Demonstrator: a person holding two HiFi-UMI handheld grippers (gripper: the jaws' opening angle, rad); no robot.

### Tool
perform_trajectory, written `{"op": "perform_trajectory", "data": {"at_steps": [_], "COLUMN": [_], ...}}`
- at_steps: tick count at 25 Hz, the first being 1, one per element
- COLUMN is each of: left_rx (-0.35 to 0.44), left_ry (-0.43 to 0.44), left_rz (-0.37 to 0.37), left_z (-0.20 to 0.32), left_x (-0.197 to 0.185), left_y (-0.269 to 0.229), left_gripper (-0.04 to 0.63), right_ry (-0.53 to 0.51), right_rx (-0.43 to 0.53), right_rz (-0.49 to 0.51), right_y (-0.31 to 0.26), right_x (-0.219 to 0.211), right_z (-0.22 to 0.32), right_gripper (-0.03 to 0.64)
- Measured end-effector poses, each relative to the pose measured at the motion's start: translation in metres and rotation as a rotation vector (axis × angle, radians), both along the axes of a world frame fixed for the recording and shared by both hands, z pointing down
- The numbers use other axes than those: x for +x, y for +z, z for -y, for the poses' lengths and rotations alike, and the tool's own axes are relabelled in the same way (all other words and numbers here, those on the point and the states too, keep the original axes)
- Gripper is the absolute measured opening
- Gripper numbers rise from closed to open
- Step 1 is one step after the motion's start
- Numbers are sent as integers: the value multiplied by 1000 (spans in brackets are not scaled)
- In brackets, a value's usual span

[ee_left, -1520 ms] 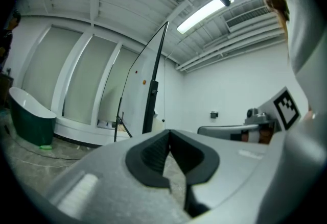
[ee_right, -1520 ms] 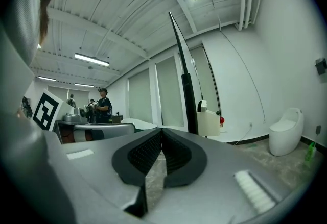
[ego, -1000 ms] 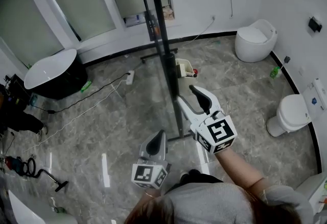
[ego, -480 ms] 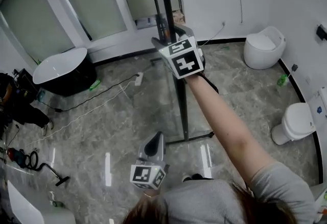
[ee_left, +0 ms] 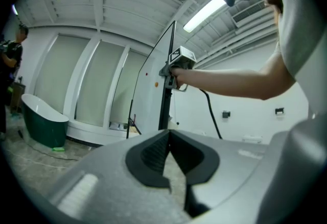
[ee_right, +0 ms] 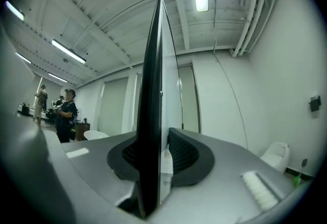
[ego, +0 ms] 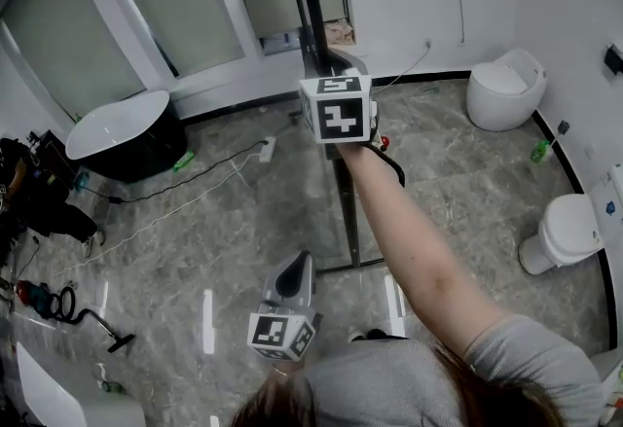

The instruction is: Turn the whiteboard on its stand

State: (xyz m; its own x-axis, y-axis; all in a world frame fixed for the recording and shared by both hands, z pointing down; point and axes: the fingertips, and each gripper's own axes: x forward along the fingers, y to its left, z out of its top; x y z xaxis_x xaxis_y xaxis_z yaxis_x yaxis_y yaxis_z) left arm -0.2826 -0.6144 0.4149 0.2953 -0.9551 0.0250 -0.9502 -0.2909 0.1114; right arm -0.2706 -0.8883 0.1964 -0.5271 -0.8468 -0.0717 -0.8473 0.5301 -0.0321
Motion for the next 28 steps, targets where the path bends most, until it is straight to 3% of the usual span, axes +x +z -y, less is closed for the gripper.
{"op": "perform_trajectory", "data": {"at_steps": [16, 28], "left_rx": [0, -19], "left_ry": [-89, -23], "left_rz": [-37, -70], "left_z": [-22, -44], "left_x": [-4, 14], "left_y": [2, 10], "left_gripper": [2, 2], "right_ry": [-42, -68], "right_rx": [15, 36], "right_rz": [21, 23], "right_y": [-1, -3], "right_x": [-12, -14], "right_z": [-49, -91], "right_gripper": [109, 123]}}
